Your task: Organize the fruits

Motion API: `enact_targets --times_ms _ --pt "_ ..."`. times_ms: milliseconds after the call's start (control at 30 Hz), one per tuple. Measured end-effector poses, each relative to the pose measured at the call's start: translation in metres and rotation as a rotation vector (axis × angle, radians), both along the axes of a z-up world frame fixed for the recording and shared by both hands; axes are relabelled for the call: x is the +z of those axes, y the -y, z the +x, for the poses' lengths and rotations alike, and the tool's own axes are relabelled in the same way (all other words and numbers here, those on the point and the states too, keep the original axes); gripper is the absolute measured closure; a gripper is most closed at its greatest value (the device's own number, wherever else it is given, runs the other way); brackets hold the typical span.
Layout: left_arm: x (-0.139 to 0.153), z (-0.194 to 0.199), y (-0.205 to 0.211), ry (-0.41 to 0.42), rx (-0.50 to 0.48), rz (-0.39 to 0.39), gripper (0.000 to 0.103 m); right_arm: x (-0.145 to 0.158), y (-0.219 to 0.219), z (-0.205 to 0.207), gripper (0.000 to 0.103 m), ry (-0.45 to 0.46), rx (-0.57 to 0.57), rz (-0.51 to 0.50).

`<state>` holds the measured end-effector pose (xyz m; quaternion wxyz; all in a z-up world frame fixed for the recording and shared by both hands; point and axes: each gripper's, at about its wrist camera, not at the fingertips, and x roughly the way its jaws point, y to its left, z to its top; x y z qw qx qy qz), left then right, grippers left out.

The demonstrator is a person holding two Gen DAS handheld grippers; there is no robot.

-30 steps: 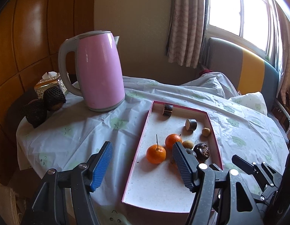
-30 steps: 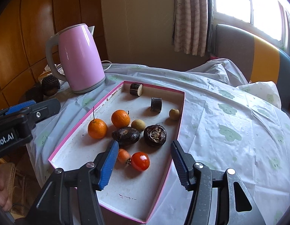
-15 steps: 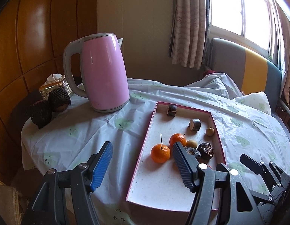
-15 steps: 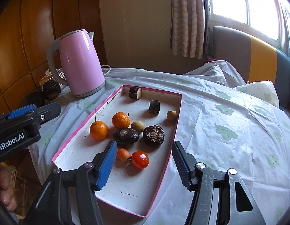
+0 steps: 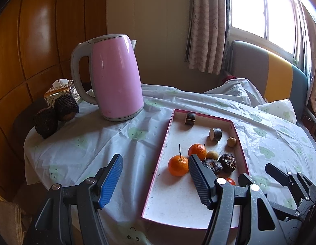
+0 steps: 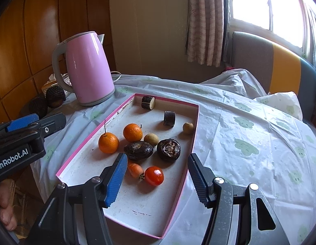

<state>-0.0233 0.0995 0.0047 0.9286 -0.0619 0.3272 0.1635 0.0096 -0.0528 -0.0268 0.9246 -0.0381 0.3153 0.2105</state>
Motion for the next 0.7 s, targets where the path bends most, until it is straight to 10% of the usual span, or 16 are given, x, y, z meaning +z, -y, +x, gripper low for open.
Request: enact_targets --times_ms 700 --pt "0.0026 -0.0021 -0.0013 0.003 0.000 0.006 0.036 0.0022 -0.0029 -0.0017 0.036 0.008 0.011 -0.003"
